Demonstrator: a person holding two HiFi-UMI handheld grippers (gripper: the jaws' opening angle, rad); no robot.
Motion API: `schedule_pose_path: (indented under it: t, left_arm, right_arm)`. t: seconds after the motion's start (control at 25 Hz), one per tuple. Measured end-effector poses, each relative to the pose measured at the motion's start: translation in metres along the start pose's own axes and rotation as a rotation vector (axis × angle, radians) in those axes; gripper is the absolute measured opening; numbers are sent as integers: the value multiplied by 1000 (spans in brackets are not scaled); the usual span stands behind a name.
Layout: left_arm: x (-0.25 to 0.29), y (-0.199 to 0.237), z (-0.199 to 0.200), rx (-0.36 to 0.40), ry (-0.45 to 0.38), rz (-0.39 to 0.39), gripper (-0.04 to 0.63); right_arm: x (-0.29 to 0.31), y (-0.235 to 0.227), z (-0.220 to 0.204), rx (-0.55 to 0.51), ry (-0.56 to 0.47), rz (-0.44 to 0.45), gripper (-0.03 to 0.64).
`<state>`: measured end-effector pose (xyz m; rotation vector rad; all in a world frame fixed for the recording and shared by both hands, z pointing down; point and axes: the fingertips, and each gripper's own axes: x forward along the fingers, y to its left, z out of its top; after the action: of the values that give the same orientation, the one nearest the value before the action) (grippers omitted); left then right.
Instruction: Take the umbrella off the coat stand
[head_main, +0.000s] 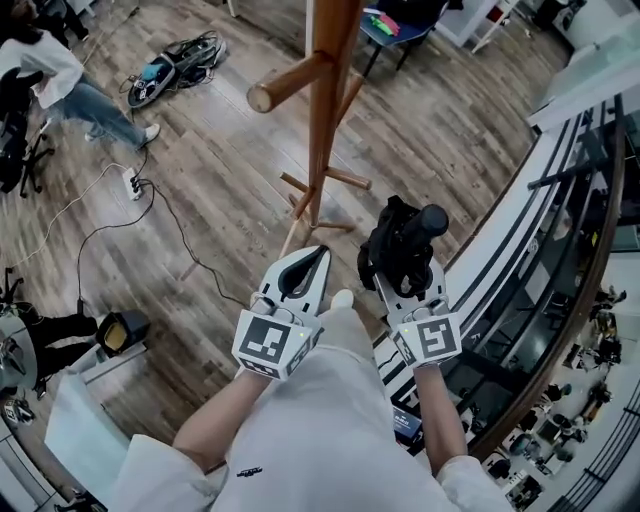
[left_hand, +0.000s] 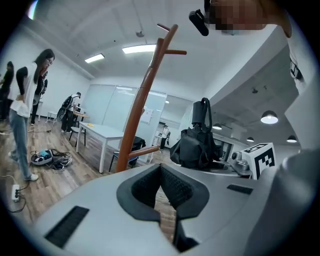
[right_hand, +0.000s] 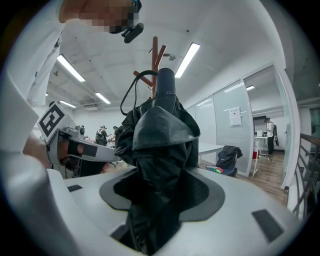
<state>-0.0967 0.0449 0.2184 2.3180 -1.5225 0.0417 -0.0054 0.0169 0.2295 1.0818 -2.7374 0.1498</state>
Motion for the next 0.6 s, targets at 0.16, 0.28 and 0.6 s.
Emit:
schedule_pose_path:
  t: [0.16, 0.28, 0.6]
  left_arm:
    - [-9, -8, 10, 14, -15, -9, 20]
    - [-16, -13, 14, 9, -19, -25, 20]
    - [-32, -14, 18, -4, -21, -39, 20]
  right_arm:
    - [-14, 3, 13, -17, -11, -7, 255]
    - [-23, 6, 26, -23, -29, -14, 255]
    - [-46, 15, 50, -3, -66, -48, 255]
